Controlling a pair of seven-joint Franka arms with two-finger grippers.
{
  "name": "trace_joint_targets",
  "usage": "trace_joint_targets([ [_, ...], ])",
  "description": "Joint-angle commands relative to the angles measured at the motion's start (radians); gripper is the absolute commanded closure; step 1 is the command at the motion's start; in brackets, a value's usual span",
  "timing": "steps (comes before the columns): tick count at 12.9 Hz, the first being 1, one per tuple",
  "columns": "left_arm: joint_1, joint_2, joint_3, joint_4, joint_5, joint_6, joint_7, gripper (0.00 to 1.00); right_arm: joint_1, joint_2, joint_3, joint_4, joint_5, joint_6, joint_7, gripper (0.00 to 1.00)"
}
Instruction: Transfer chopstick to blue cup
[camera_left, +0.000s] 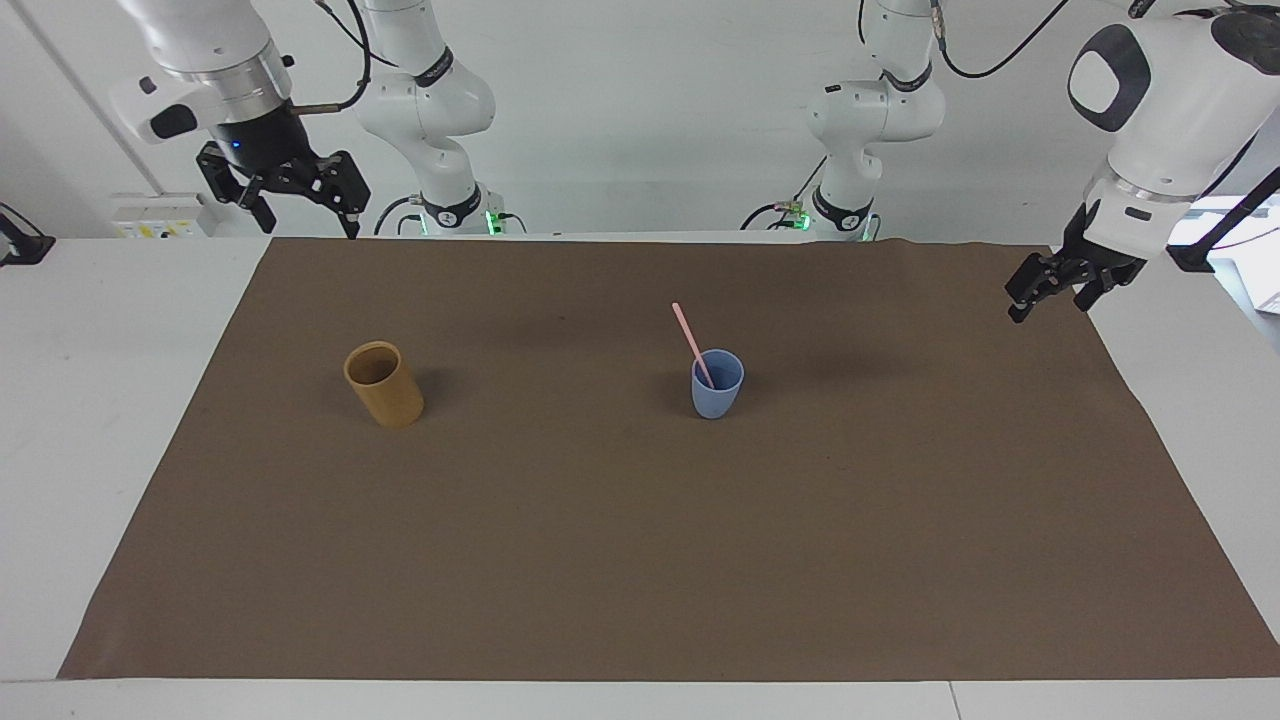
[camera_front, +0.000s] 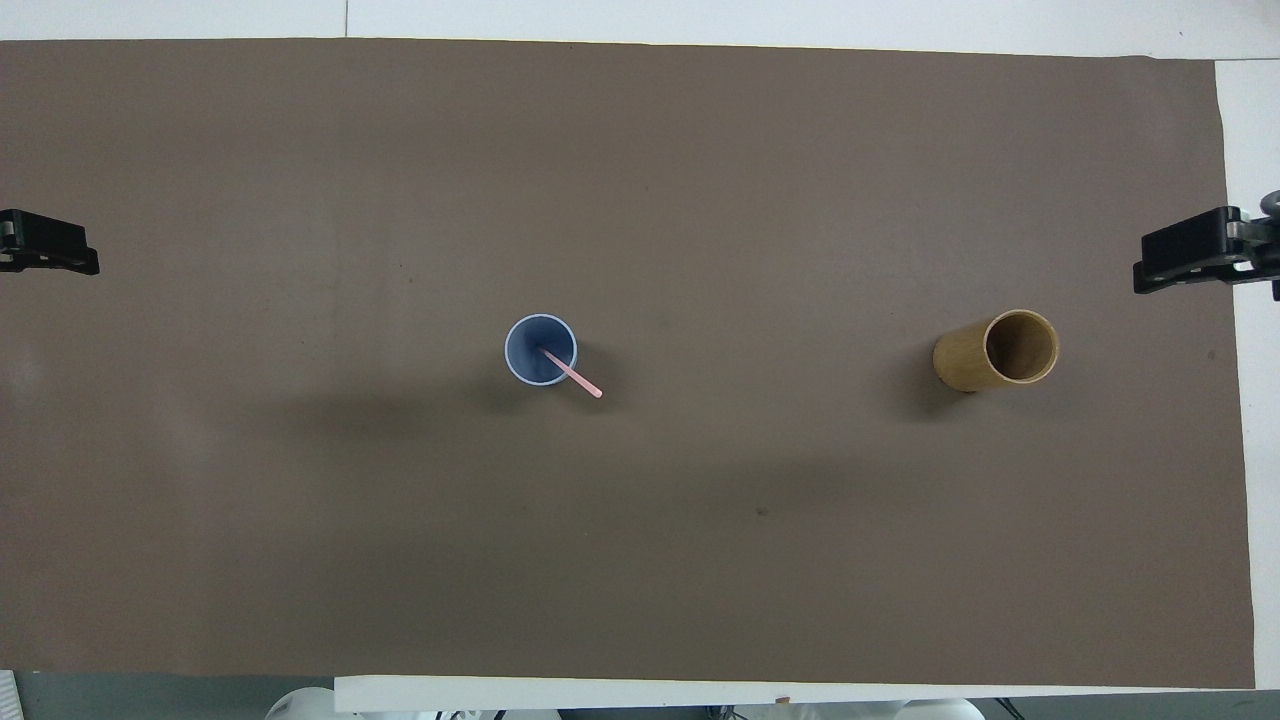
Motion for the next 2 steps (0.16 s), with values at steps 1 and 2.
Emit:
trace_joint_targets([
  [1, -0.004, 0.004, 0.003, 0.013, 0.003, -0.019, -0.001, 0.00, -0.066, -0.023, 0.052, -0.015, -0.013, -0.009, -0.026, 0.00],
  [2, -0.003, 0.004, 0.003, 0.013, 0.003, -0.018, -0.001, 0.00, -0.071, -0.025, 0.052, -0.017, -0.012, -0.009, -0.032, 0.00],
])
